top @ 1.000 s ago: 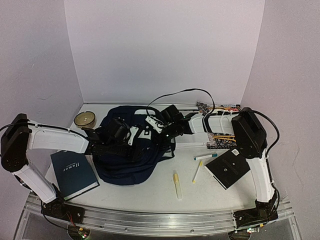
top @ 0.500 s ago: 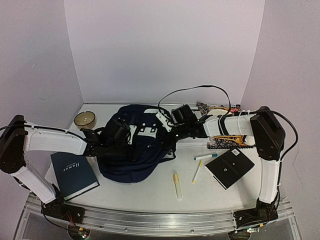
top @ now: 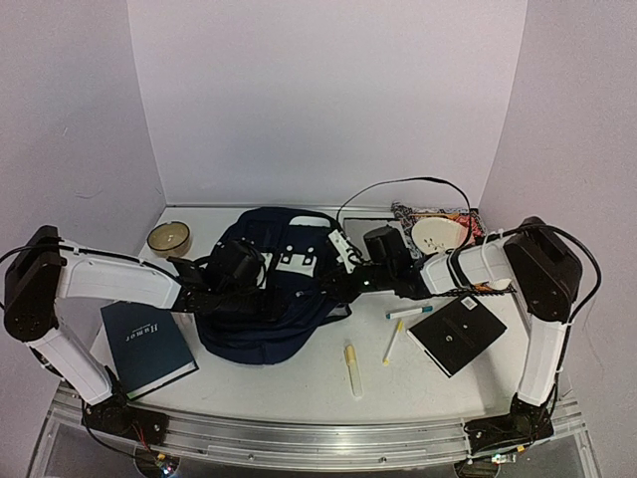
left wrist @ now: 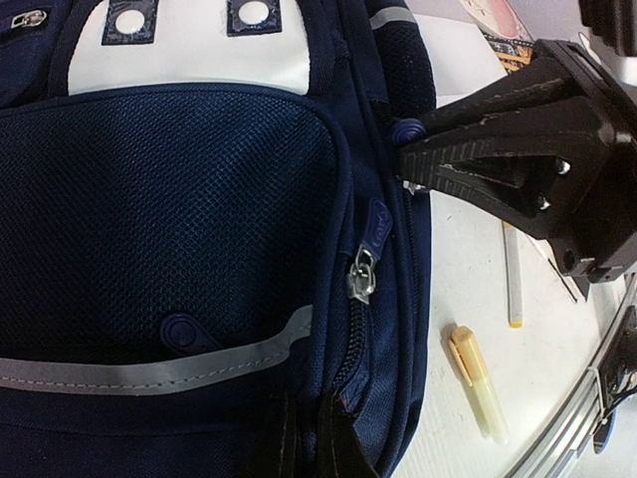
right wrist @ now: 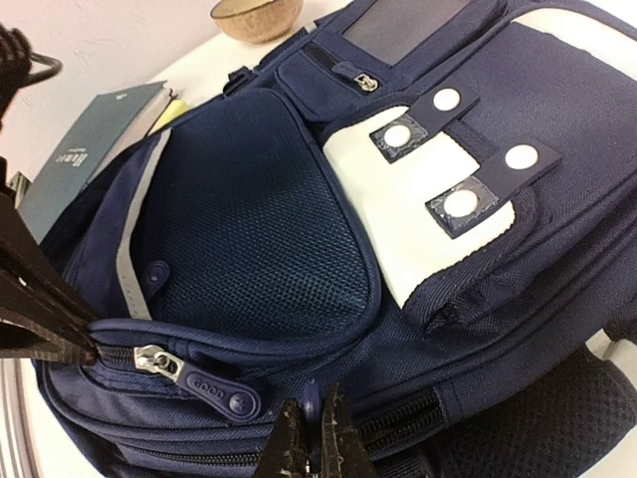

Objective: Pack the student bag
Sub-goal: Unzip the second largest pocket of the student bag.

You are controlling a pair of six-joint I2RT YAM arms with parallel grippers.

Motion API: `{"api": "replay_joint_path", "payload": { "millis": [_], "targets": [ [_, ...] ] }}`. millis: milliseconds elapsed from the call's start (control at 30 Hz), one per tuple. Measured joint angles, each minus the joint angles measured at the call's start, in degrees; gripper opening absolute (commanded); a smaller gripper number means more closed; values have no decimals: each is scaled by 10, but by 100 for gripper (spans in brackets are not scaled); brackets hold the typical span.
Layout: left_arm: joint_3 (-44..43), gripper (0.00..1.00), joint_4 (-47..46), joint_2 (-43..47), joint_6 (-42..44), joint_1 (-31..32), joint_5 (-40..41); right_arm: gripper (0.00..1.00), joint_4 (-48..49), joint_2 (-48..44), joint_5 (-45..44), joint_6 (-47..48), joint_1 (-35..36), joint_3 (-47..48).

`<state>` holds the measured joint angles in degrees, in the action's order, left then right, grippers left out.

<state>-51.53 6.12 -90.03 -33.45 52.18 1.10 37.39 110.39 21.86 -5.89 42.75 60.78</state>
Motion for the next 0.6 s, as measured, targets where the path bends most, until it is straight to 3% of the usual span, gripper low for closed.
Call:
{"api": "replay_joint_path", "payload": {
  "millis": [367,600],
  "targets": [
    [-6,0,-32,-27,-33,-6,-11,2,87,-6,43,-66,39,-51],
    [-6,0,-40,-32,-46,-11,-11,15,140,-7,22,-80,88,-75]
  ]
}}
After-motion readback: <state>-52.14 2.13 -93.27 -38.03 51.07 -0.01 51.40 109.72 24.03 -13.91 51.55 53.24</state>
